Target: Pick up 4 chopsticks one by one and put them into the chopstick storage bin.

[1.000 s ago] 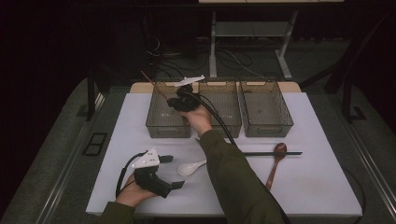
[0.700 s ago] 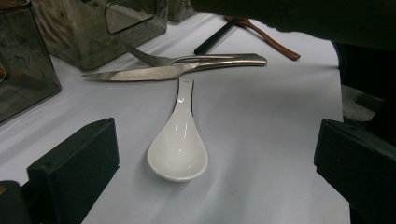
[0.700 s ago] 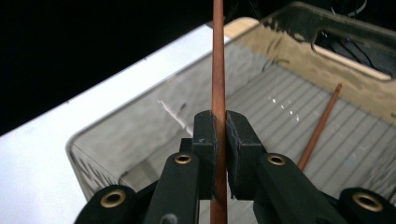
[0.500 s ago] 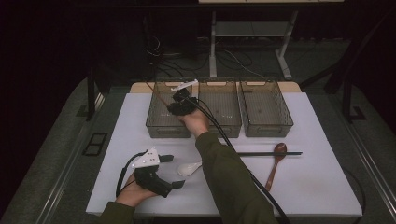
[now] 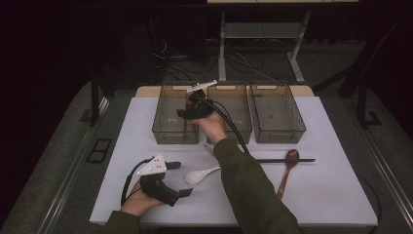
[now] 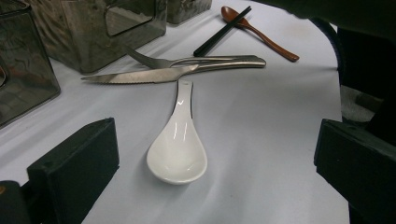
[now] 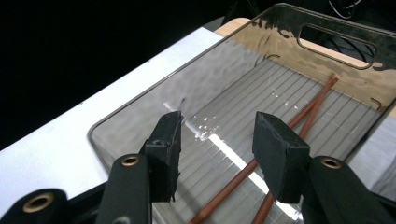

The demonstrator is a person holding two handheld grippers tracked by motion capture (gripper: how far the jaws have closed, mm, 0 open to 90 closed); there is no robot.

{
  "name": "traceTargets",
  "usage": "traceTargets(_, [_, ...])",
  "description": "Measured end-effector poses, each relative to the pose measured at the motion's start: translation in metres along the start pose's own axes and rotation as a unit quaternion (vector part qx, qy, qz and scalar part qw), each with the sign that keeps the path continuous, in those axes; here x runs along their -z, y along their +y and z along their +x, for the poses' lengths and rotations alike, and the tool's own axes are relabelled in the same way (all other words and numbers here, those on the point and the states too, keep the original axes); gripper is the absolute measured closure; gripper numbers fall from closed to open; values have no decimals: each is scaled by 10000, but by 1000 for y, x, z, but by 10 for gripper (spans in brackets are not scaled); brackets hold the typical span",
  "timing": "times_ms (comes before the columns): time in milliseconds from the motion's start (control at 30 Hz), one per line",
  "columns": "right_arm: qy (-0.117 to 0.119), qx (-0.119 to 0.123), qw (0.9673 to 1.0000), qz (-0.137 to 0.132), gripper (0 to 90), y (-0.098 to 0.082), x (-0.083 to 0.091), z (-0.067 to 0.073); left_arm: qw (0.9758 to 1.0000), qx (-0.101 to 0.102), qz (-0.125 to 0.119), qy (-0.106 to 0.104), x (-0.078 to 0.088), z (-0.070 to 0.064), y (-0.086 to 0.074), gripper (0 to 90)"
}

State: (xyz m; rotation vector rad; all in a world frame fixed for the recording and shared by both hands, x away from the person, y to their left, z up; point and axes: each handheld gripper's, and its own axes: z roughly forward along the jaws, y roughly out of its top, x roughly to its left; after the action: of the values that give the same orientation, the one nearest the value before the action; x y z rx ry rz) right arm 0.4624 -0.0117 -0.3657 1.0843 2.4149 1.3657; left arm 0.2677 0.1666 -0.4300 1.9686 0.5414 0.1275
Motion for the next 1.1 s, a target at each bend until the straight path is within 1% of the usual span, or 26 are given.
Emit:
traceTargets(67, [35,15,10000,-21,505,-1,7,0,10000,24,10,1,0,0,0,0])
traceTargets(133, [91,32,10000,-19,496,-2,13,-2,10000,-10,15,1,0,0,0,0])
traceTargets(200, [62,143,9999,4,493,-5,21,-2,10000,-57,17,5,0,1,0,0])
traceTargets(300, [61,287,9996,16,482,-10,33,-3,10000,-25,-7,6,-1,2,0,0])
traceTargets(333, [78,319,9995,3,477,-12,37,-4,10000,-8,-26,8,-1,2,0,0])
traceTargets(400, [147,317,9994,17,469,-15,45,-7,10000,-43,-6,20,-1,2,0,0])
traceTargets(467, [158,393,9991,11,467,-19,54,-9,10000,-87,3,34,-1,2,0,0])
traceTargets(533, [203,450,9988,14,462,-22,64,-12,10000,-52,-19,31,0,3,0,0])
traceTargets(567, [206,471,9987,2,456,-24,69,-13,10000,-4,-23,16,-1,2,0,0])
traceTargets(667, [306,479,9984,-8,436,-30,82,-17,10000,-34,-37,28,-1,3,0,0])
traceTargets(700, [325,503,9982,15,433,-33,86,-17,10000,0,-38,39,-1,3,0,0])
traceTargets(800, [368,612,9974,33,420,-41,97,-20,10000,-14,-42,38,-1,3,0,0])
traceTargets(933, [418,616,9972,-43,410,-52,111,-23,10000,17,-46,48,-1,3,0,0])
traceTargets(1000, [444,564,9974,-50,410,-57,118,-24,10000,20,-53,47,0,3,-1,0])
traceTargets(1100, [465,608,9970,-124,411,-64,128,-26,9999,41,-76,59,0,2,-1,0])
